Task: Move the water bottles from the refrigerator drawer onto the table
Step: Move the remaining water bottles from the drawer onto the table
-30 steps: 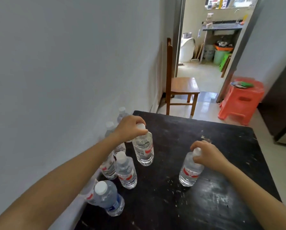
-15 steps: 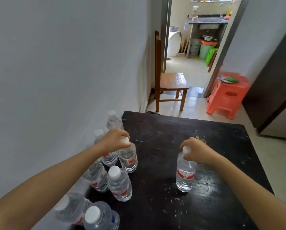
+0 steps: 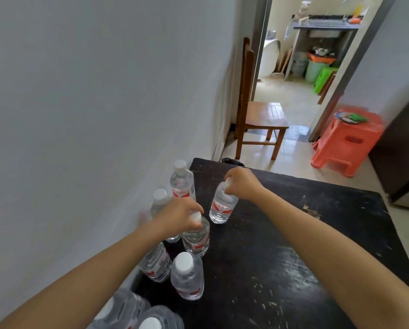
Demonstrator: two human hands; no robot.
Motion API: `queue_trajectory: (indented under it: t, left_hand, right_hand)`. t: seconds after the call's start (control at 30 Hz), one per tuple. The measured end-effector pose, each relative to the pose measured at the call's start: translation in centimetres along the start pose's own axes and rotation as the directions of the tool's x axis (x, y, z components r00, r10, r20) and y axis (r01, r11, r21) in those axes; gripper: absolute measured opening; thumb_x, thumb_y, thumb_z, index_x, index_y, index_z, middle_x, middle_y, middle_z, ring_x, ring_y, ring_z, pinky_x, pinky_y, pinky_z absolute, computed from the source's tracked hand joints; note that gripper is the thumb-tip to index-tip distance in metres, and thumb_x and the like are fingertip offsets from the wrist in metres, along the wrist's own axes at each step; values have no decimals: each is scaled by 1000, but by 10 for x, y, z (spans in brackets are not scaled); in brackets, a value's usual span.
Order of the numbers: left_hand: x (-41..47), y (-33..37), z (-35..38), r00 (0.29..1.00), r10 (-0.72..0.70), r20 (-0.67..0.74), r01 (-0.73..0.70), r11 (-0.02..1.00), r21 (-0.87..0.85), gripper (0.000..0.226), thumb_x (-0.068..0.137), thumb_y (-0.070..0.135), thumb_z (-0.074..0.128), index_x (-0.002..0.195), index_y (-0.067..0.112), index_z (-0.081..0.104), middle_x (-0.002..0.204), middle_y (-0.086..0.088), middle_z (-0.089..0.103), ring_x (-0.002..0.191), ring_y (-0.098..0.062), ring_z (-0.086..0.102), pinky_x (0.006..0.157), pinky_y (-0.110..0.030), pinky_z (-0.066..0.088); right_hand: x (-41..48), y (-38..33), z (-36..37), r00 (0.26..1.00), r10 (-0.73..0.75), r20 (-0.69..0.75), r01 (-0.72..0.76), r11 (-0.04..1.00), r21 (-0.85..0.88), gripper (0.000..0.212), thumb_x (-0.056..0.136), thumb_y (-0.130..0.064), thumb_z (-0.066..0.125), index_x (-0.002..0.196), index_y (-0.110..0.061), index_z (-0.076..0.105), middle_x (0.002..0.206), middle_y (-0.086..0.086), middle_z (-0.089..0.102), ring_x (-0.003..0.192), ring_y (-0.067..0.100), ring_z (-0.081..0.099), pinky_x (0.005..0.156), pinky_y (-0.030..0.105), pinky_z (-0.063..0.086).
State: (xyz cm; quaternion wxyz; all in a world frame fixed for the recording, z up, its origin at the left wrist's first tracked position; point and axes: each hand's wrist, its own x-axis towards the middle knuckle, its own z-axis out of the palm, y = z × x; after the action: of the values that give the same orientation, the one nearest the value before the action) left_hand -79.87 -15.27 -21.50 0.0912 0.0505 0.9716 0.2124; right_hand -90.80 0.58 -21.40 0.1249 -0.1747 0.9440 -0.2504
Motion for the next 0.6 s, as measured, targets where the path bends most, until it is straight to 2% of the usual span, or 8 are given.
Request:
queue_trajectory:
  t: [0.1,0.2,0.33,0.5,0.6]
  left_hand:
    - [1,1,3,1000,-10,-21,10,1000,14,34,79,25,65,111,15,64,112,-3,63,102,-18,57,90,-29,43]
    - [-1,-2,9,996,-32,-86,33,999,6,35,80,27,65,112,15,64,114,-1,61,103,-16,54,91,-24,40]
    - [-2,1,12,972,-124,-202,114,992,-61,32,81,27,66,110,14,64,114,-2,61,103,-16,53,80,-18,31]
    - [3,4,9,943,-227,-244,191,968,-165,32,79,23,69,108,10,65,109,-9,64,92,-17,55,79,-22,37]
    - [4,10,10,933,-261,-249,220,959,-180,31,79,24,68,106,9,66,106,-9,65,87,-15,53,76,-22,37]
  right_hand:
    - [26,-15,8,999,-30,24,30,999,-10,29,80,-7,61,109,-6,63,103,12,65,84,21,57,75,28,51]
    - [42,-22,13,995,-61,81,66,996,-59,33,81,-8,63,114,-6,61,106,13,63,92,24,59,79,29,50]
    - [47,-19,12,992,-46,118,60,991,-121,36,83,-11,64,118,-4,59,109,14,63,96,27,59,84,31,51]
    - [46,-25,15,991,-61,123,77,989,-125,34,85,-7,57,119,-1,56,115,16,60,104,31,57,92,38,49]
    - [47,-27,18,992,-54,113,68,991,-119,33,86,-6,56,118,-1,55,115,16,58,103,31,56,90,38,49]
